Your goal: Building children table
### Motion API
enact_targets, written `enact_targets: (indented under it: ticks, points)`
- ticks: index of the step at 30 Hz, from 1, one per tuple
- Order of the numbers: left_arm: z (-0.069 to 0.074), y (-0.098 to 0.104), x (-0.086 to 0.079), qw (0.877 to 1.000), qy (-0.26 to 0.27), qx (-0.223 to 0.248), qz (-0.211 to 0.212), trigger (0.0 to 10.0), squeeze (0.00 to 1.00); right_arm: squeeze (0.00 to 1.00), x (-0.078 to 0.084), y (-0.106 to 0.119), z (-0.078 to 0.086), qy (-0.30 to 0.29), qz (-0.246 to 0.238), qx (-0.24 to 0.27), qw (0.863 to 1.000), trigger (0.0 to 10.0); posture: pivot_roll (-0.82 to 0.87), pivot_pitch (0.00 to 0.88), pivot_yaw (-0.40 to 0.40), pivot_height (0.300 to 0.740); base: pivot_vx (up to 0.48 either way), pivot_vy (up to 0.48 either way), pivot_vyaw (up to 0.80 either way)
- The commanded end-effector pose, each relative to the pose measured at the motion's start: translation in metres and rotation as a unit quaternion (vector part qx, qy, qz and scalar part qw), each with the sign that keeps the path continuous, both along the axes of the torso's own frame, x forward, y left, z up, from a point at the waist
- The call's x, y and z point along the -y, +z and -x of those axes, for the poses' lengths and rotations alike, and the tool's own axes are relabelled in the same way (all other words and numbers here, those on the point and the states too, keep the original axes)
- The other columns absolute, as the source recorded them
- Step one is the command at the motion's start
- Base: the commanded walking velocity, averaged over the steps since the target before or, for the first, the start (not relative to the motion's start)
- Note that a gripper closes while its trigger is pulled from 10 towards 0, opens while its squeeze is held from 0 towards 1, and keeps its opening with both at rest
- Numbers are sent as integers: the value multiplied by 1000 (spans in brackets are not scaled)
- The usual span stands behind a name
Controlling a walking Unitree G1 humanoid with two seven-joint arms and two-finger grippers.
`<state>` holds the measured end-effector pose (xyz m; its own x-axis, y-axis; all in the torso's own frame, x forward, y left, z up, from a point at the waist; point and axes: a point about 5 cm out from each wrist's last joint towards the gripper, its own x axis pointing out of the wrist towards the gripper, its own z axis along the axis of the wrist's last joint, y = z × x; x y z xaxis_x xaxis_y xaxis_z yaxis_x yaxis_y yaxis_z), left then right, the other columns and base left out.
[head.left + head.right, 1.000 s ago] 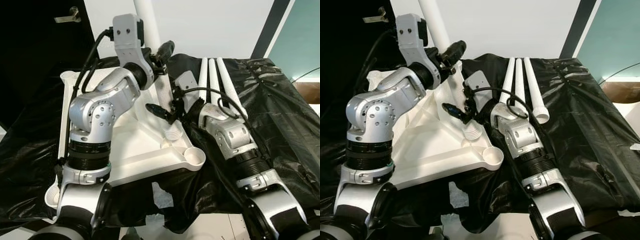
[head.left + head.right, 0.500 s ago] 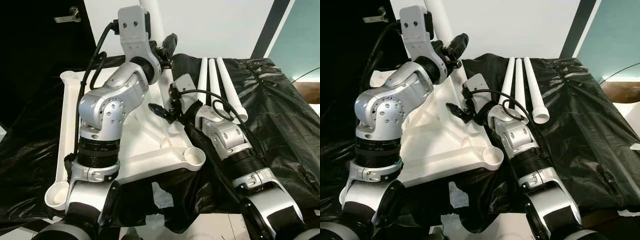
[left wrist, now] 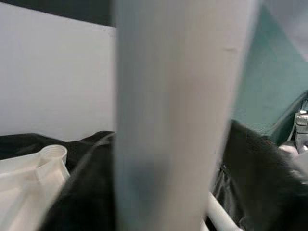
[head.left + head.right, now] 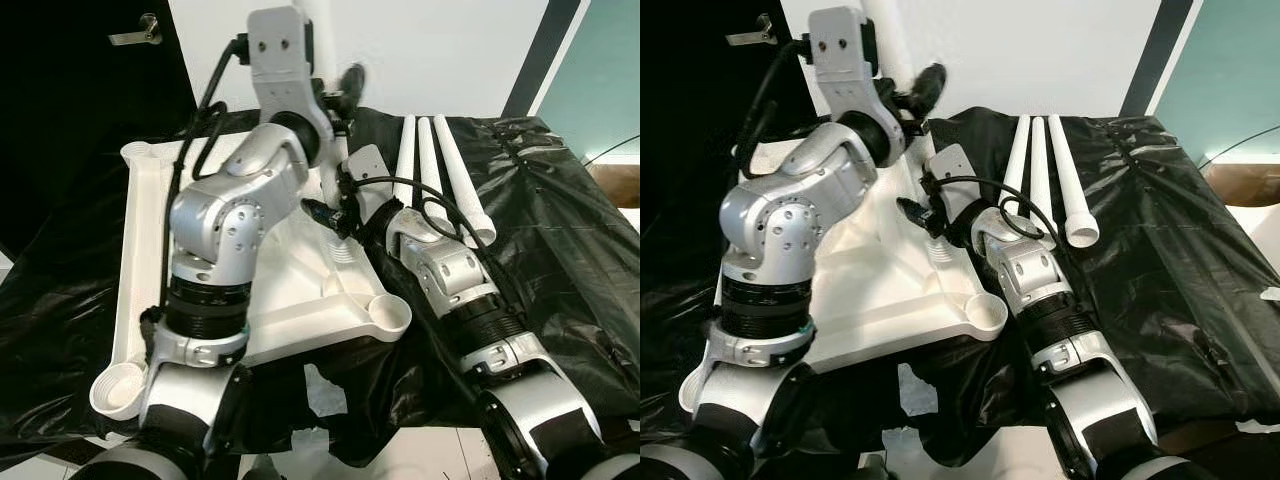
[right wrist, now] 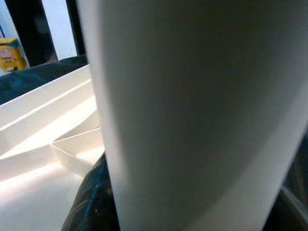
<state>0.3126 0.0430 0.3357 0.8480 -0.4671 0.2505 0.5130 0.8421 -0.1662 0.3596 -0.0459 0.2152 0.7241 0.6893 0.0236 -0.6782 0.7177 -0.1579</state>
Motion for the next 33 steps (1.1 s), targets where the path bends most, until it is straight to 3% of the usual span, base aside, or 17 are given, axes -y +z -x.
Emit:
enact_targets:
  ticks: [1,3,4,9,15,33]
  points:
    - [10,1,10,997,-64,26,-22,10000,1000,0,0,4,-2,-9,-12,-3,1000,10000,151,13,-12,740,0,0,0]
    - [10,1,10,997,-64,26,-22,10000,1000,0,0,4,-2,-9,-12,-3,1000,10000,151,13,-12,740,0,0,0]
    - [11,-2,9,996,-69,32,-36,10000,0,0,4,1,-3,-21,-20,-14,999,10000,150,14,-11,740,0,0,0]
    - [10,-7,0,997,-65,32,-40,10000,0,0,11,-2,-7,-44,-33,-29,998,10000,148,16,-10,740,0,0,0]
    - [7,-18,-23,998,-33,28,-44,10000,0,0,18,-5,-9,-59,-47,-43,996,10000,143,25,-6,740,0,0,0]
    - [31,-76,-57,996,-3,5,-87,10000,0,0,24,-14,10,-62,-78,-25,995,10000,160,47,-30,740,0,0,0]
